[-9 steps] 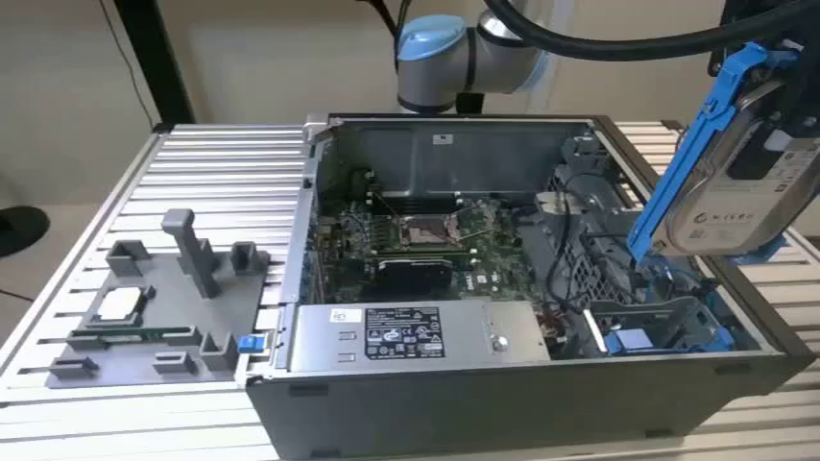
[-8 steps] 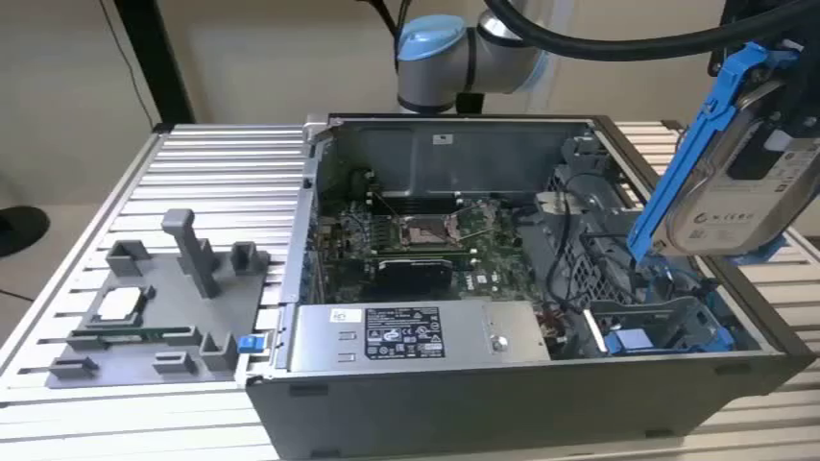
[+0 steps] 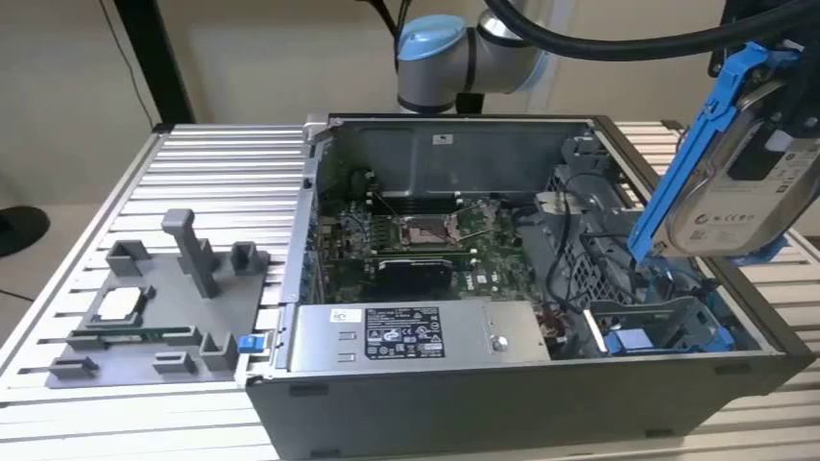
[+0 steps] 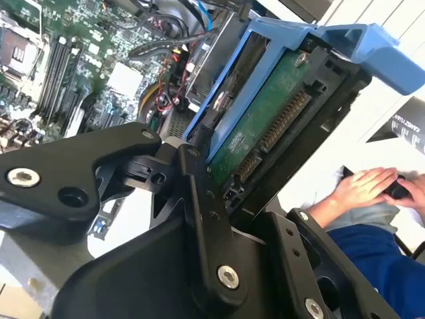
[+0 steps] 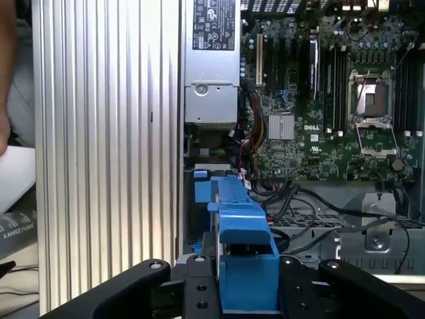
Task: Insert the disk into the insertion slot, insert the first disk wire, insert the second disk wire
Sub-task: 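Insert the disk into the insertion slot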
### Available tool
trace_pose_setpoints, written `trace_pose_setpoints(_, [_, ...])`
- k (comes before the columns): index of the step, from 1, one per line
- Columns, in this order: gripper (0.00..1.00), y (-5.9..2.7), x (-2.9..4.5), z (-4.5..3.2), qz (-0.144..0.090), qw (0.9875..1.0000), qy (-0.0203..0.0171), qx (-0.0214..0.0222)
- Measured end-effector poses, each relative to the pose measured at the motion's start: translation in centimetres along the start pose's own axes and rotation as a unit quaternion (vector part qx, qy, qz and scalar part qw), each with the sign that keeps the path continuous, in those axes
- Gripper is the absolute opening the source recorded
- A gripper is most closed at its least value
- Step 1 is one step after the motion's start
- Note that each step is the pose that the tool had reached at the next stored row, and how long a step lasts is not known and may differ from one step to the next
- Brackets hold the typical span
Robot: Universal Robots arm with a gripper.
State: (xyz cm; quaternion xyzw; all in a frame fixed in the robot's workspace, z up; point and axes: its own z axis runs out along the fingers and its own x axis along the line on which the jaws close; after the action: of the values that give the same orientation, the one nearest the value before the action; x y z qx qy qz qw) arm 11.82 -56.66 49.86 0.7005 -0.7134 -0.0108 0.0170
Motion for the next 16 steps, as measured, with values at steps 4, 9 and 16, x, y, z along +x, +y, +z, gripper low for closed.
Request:
trace_pose_setpoints(4, [0.0, 0.0, 0.0, 0.06, 0.0, 1.0, 0.0003, 0.0])
trace_pose_setpoints(9, [0.0, -0.01, 0.0, 0.26, 0.0, 1.0, 0.0009, 0.0])
trace_pose_setpoints(16, [0.0, -0.03, -0.01, 0.86, 0.0, 1.0, 0.0015, 0.0])
